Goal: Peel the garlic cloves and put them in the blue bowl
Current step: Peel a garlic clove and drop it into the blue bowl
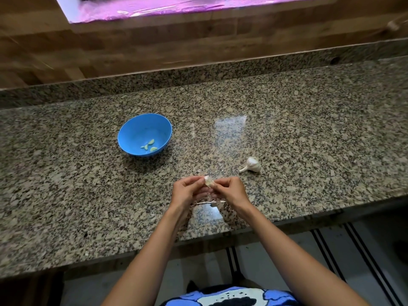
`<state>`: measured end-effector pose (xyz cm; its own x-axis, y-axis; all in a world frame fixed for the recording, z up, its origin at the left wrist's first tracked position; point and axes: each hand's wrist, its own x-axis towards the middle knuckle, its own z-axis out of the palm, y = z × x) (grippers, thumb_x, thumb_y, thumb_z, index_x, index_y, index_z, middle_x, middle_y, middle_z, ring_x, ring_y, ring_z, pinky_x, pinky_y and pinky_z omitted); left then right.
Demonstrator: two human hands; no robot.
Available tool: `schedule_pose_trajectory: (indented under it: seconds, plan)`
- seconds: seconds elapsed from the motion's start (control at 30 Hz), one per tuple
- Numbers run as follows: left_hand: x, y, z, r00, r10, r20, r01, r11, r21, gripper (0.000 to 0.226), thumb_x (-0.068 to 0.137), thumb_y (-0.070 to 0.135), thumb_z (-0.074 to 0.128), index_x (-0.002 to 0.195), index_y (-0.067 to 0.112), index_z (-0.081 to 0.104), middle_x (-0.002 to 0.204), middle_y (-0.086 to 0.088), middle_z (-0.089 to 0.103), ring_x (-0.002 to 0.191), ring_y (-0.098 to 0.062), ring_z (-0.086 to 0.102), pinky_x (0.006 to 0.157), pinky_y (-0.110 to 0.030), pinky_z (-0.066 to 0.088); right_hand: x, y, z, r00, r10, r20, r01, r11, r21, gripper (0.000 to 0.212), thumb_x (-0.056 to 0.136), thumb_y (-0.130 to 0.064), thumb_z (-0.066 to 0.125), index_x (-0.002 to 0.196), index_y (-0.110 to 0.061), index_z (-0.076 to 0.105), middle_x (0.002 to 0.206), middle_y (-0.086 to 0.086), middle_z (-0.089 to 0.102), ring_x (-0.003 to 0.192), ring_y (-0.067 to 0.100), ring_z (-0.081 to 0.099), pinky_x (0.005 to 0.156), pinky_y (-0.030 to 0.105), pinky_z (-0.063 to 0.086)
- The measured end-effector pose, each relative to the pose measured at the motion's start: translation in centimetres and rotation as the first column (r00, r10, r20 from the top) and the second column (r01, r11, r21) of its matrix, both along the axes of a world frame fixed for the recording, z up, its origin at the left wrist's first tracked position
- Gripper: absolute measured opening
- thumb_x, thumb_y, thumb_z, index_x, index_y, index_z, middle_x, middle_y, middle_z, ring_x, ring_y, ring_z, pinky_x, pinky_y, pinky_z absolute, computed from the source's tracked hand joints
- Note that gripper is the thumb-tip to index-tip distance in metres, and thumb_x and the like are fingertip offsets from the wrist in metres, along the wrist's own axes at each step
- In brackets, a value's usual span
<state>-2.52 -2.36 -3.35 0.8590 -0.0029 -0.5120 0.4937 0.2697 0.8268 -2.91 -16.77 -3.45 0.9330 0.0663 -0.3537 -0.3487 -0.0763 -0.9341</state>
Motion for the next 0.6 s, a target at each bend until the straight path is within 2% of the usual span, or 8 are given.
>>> schedule_pose_trajectory:
  seconds: [0.1,0.23,0.3,0.37,0.43,0.53,0.6]
  plan:
    - [0.0,0.0,0.0,1.0,-0.021,-0.014,0.022,0.999,0.038,0.018,0.083,-0.003,0.062,0.1,0.002,0.066,0.083,-0.019,0.071,0.066,-0.022,0.069,0.061,-0.025,0.059,-0.1,-0.2,-0.1,0.998,0.0,-0.057,0.004,0.998,0.056,0.007,0.083,-0.002,0.063,0.085,-0.002,0.069,0.071,0.012,0.069,0.057,0.014,0.064,0.059,0.02,0.056]
    - [0.2,0.0,-0.1,1.0,-0.019,-0.016,0.02,0.999,0.046,0.017,0.086,-0.003,0.059,0.099,0.006,0.066,0.077,-0.016,0.07,0.065,-0.02,0.067,0.062,-0.027,0.059,-0.1,0.0,-0.3,0.998,0.012,-0.068,-0.008,0.998,0.057,0.006,0.083,-0.002,0.062,0.084,-0.001,0.068,0.07,0.01,0.068,0.058,0.014,0.064,0.059,0.02,0.056]
    - [0.2,-0.1,-0.2,0.997,-0.06,0.052,0.053,0.989,0.137,0.017,0.086,-0.003,0.059,0.101,0.003,0.065,0.08,-0.017,0.071,0.067,-0.021,0.068,0.061,-0.025,0.059,0.0,-0.1,-0.4,0.999,0.019,-0.043,-0.018,1.0,0.01,0.007,0.084,-0.004,0.063,0.083,-0.002,0.069,0.073,0.013,0.069,0.06,0.016,0.064,0.063,0.023,0.056]
    - [0.2,-0.4,-0.2,0.976,-0.156,0.15,0.113,0.958,0.262,0.016,0.085,-0.003,0.061,0.1,0.001,0.067,0.087,-0.017,0.071,0.071,-0.021,0.07,0.063,-0.024,0.058,0.2,-0.2,-0.8,1.0,0.018,-0.007,-0.019,0.998,-0.054,0.009,0.085,-0.009,0.064,0.083,-0.003,0.07,0.076,0.016,0.07,0.064,0.019,0.065,0.069,0.033,0.057]
    - [0.0,-0.6,-0.1,0.942,-0.265,0.203,0.187,0.922,0.338,0.016,0.084,0.002,0.066,0.099,0.004,0.07,0.09,-0.013,0.072,0.077,-0.021,0.071,0.066,-0.025,0.057,0.3,-0.3,-1.1,0.999,0.032,0.034,-0.026,0.987,-0.157,0.011,0.085,-0.015,0.065,0.081,-0.008,0.072,0.074,0.012,0.071,0.066,0.022,0.067,0.073,0.04,0.057]
    - [-0.2,-0.7,-0.3,0.902,-0.365,0.233,0.253,0.881,0.399,0.02,0.08,0.01,0.072,0.1,0.01,0.071,0.09,-0.004,0.074,0.082,-0.018,0.071,0.073,-0.028,0.058,0.3,-0.4,-1.0,0.997,0.052,0.051,-0.04,0.976,-0.214,0.016,0.085,-0.021,0.065,0.079,-0.008,0.072,0.071,0.008,0.071,0.071,0.026,0.069,0.073,0.046,0.057]
    - [-0.3,-0.6,-0.5,0.915,-0.33,0.231,0.227,0.897,0.379,0.017,0.079,0.009,0.073,0.096,0.009,0.071,0.089,-0.006,0.074,0.081,-0.019,0.071,0.072,-0.028,0.058,0.2,-0.5,-0.9,0.997,0.061,0.05,-0.049,0.979,-0.2,0.018,0.084,-0.024,0.067,0.08,-0.007,0.073,0.072,0.009,0.071,0.073,0.028,0.069,0.073,0.047,0.056]
